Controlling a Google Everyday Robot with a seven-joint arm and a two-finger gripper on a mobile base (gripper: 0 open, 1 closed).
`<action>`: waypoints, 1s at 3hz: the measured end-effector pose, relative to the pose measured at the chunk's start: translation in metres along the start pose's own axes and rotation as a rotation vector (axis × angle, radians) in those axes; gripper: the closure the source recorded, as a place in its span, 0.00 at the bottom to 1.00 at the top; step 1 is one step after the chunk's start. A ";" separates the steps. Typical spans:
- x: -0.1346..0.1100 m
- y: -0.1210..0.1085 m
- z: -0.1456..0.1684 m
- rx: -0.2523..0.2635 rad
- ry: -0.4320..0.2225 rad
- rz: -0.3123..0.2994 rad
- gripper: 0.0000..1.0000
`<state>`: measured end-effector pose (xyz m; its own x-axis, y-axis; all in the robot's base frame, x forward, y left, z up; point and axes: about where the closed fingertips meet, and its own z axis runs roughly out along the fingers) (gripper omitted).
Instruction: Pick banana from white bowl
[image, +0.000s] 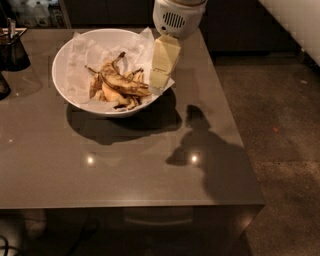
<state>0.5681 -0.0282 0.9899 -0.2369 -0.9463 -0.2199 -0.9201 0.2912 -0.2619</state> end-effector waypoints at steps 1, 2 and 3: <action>-0.003 -0.001 0.000 0.008 -0.012 0.000 0.00; -0.009 0.002 -0.001 -0.002 -0.045 0.003 0.00; -0.019 0.009 0.003 -0.025 -0.029 0.001 0.00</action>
Offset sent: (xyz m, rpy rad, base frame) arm -0.0074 0.0101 0.0038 0.0704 0.0088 0.0155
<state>0.5653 -0.0068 0.9885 -0.2291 -0.9414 -0.2477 -0.9273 0.2885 -0.2384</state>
